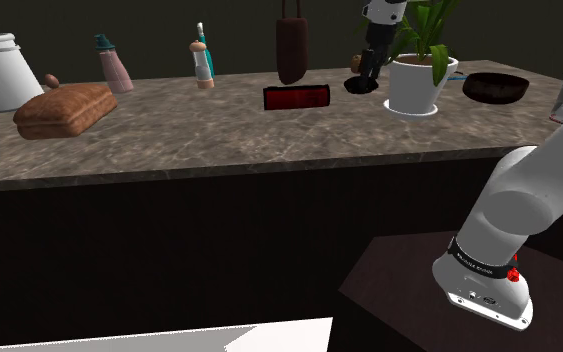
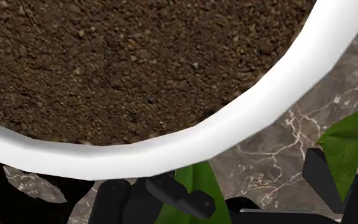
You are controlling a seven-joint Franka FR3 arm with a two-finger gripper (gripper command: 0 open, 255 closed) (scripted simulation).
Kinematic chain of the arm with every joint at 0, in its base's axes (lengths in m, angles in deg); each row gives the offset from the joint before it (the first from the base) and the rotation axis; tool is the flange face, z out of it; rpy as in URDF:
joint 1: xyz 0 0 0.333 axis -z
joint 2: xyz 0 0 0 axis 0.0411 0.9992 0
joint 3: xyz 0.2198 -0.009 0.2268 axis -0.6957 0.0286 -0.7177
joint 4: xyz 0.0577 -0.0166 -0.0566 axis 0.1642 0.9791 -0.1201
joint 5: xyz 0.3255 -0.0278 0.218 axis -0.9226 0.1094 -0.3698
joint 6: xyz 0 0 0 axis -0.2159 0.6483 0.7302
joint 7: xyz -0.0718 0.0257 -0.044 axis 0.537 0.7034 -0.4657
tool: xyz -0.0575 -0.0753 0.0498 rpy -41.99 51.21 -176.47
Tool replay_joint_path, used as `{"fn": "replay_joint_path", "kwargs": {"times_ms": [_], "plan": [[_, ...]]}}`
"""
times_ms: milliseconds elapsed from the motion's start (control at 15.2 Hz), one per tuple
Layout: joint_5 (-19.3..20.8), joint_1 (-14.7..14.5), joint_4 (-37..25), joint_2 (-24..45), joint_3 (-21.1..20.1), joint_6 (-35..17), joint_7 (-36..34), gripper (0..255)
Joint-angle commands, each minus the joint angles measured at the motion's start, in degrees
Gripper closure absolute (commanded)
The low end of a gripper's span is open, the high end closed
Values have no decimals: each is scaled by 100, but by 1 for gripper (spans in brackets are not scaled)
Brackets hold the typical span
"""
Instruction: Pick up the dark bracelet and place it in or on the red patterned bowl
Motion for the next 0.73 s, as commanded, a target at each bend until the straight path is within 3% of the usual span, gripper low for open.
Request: {"fn": "replay_joint_path", "kwargs": {"times_ms": [0, 660], "plan": [[-88, 16, -278, 378, 197, -129, 227, 0], [-1090, 286, -2151, 2449, 1064, -291, 1584, 0]]}}
